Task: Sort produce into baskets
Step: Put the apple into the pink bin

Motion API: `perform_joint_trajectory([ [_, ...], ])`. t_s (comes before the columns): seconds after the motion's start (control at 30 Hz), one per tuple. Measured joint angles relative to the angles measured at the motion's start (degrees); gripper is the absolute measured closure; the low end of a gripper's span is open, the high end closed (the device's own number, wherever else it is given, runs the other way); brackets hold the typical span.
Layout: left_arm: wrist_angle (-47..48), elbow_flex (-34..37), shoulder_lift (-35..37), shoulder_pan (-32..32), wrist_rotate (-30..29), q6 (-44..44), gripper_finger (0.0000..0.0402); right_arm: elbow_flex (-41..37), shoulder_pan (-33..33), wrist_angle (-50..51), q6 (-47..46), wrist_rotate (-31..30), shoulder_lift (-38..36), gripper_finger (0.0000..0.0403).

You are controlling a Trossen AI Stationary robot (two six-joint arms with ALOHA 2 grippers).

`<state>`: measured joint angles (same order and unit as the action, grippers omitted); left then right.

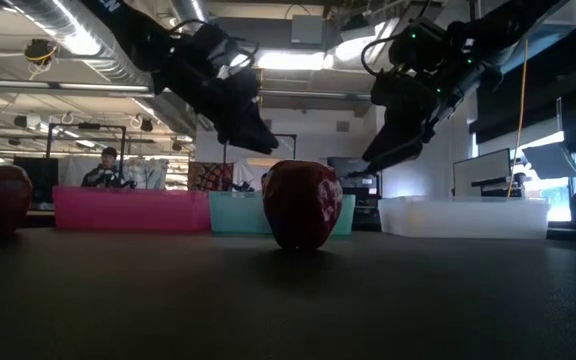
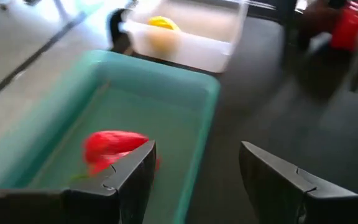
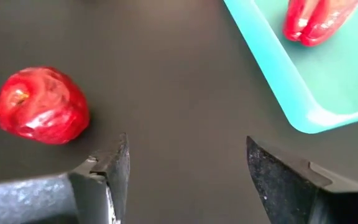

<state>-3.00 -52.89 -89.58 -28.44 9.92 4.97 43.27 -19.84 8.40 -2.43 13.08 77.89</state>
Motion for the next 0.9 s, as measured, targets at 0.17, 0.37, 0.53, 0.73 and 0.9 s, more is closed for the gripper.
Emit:
perform_joint_trajectory([
  [0.17, 4.53, -0.01, 0.99, 4.63, 0.01, 2.57, 0.0176, 0.0, 0.1, -0.88, 1.06, 3.89, 0.0, 0.015],
  [0.37, 11.99, -0.01, 4.41, 9.52, 0.24, 4.12, 0.0176, 0.02, 3.16, -2.81, 2.7, 5.47, 0.0, 0.015],
  [0.53, 12.54, -0.01, 4.75, 13.01, 3.08, 4.7, 0.0176, 0.02, 6.02, -5.69, 2.73, 5.06, 0.02, 0.015],
  [0.73, 13.86, -0.01, 4.76, 15.46, 3.12, 5.47, 0.0176, 0.02, 9.16, -7.37, 1.33, 3.91, 0.02, 0.015],
  [0.9, 12.67, 1.93, 4.82, 15.3, 2.29, 3.43, 0.0176, 0.02, 10.23, -8.74, -2.17, 0.62, 0.02, 0.015],
])
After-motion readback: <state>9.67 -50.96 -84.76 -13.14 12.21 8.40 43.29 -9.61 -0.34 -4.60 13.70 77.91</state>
